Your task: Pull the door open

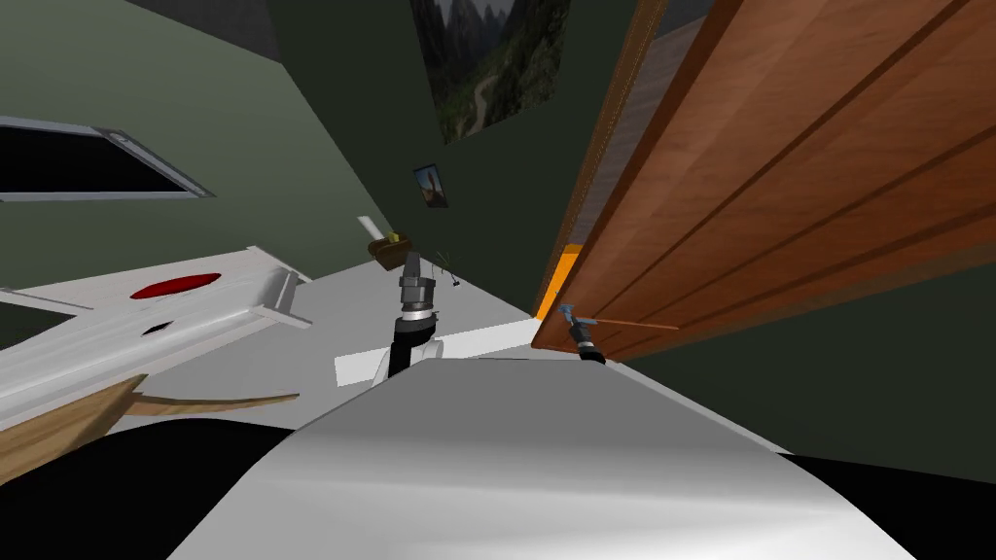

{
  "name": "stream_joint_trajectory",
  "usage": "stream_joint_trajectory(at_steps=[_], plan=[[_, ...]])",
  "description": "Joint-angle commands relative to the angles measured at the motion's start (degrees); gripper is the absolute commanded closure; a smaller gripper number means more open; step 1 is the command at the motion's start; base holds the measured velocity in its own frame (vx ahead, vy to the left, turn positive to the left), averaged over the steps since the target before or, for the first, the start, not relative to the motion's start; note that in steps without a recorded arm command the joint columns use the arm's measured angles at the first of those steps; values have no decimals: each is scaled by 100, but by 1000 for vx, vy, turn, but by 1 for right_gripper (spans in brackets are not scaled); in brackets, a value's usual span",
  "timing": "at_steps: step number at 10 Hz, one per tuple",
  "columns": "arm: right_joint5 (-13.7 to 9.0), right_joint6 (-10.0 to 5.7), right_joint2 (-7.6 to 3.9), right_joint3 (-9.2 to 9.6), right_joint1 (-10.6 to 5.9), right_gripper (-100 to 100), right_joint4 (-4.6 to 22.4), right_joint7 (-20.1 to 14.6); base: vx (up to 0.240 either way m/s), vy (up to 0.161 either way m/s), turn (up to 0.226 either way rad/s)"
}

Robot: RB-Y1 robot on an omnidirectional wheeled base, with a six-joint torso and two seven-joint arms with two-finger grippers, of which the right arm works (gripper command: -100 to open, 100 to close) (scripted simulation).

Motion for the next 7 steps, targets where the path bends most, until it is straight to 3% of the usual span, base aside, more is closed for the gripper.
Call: stream_joint_trajectory(at_steps=[1,4,5,7], plan=[[58,-194,-108,121,70,100,72,-154,-237,-72,144],[121,-376,-238,255,195,100,51,-319,-211,-63,99],[119,-303,-194,249,176,100,25,-280,-93,-26,22],[149,-626,-320,358,365,100,99,-422,-183,-75,193]])
